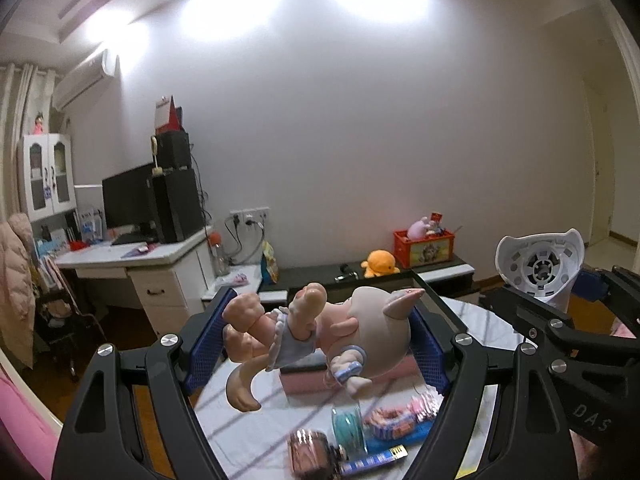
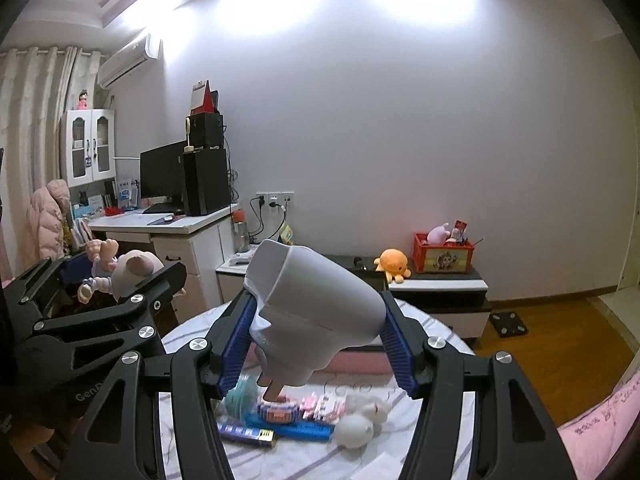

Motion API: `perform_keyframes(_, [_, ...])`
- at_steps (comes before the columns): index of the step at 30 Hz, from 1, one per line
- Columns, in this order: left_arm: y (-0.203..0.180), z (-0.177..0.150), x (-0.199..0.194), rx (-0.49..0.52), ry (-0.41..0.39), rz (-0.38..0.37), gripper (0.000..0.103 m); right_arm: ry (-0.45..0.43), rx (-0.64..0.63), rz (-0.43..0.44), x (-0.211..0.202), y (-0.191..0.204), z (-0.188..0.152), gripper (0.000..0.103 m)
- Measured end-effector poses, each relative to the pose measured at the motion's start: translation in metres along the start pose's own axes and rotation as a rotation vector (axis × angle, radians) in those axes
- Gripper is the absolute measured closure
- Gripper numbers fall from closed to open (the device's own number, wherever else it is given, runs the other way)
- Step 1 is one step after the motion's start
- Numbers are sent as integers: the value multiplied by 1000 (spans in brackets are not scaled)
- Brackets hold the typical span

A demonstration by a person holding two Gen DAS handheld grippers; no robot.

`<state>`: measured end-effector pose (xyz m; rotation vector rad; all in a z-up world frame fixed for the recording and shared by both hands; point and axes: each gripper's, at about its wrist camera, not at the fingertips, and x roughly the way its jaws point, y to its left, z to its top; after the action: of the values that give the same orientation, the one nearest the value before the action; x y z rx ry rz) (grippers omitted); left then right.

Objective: Organize rigid objects
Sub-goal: 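Lift the doll with the left gripper while the right gripper lifts the hair dryer, then lower the doll and hair dryer into the pink box and open both grippers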

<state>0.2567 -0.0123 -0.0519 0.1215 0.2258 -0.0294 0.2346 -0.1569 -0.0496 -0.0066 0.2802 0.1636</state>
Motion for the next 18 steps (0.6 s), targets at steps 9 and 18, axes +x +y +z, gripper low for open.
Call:
perform_keyframes(9, [-13, 11, 74, 72, 46, 13, 21, 47, -12, -5, 59, -12, 14, 42])
perform_keyframes(18, [-23, -10, 200, 45, 300, -85, 21, 208, -25, -56, 157, -34, 0, 42])
